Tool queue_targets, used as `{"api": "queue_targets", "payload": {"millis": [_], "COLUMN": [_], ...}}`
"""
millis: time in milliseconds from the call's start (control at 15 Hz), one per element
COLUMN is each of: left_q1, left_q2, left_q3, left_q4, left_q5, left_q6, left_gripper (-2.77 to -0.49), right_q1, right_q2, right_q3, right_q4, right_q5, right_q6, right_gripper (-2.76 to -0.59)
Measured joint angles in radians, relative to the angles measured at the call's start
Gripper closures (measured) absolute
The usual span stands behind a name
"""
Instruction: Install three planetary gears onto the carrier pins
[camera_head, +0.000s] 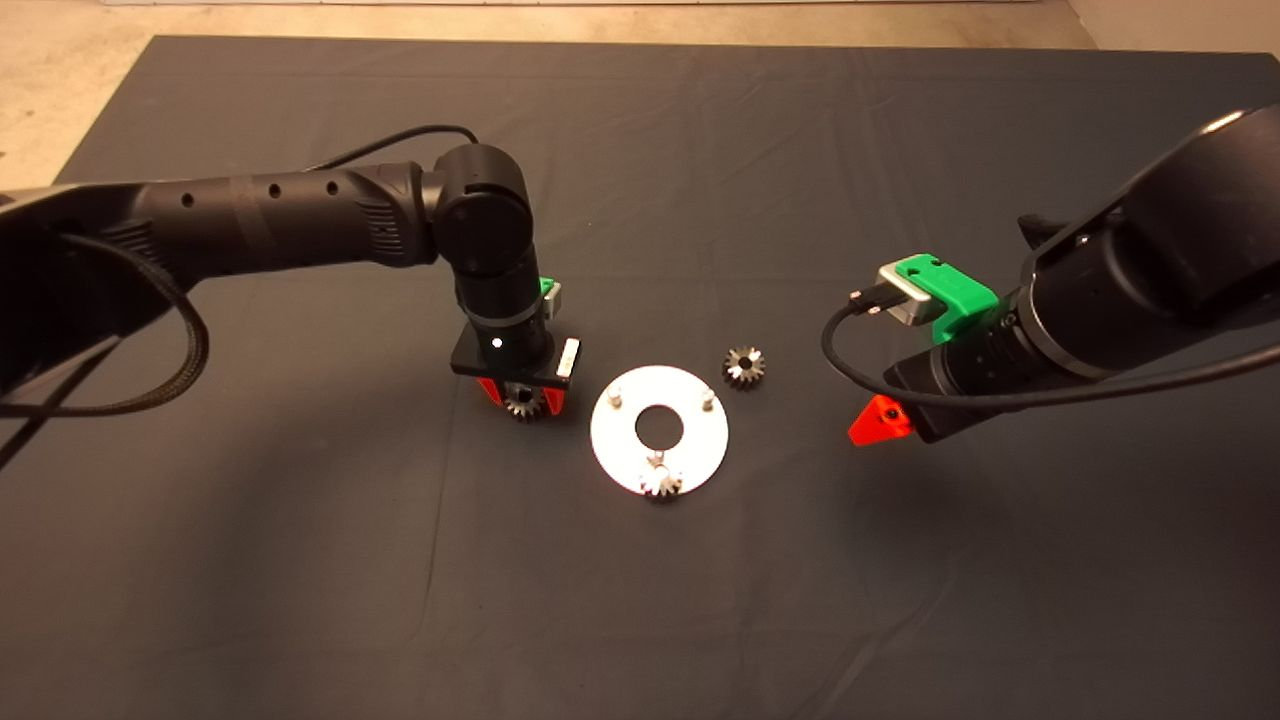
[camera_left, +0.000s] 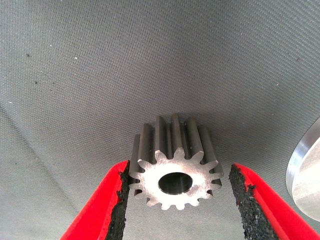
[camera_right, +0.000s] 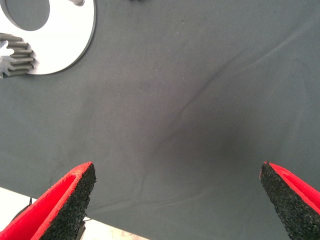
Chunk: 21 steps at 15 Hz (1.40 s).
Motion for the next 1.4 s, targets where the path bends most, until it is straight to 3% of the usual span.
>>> {"api": "queue_targets", "payload": {"millis": [267, 1400], "left_q1": [0.000, 0.000], "left_q2": [0.000, -0.002], "left_q3": [-0.002, -0.011], "left_q4": [0.000, -0.004], "left_q5": [0.000, 0.009], "left_q6": [0.000, 0.021], "left_gripper": [-1.12, -0.91], "right_q1": [0.000, 0.000], "right_q2": [0.000, 0.000], "right_q3": [0.000, 0.000], "right_q4": [0.000, 0.000], "right_q5": [0.000, 0.000], "right_q6": [0.000, 0.000], "right_gripper": [-2.46, -2.46]}}
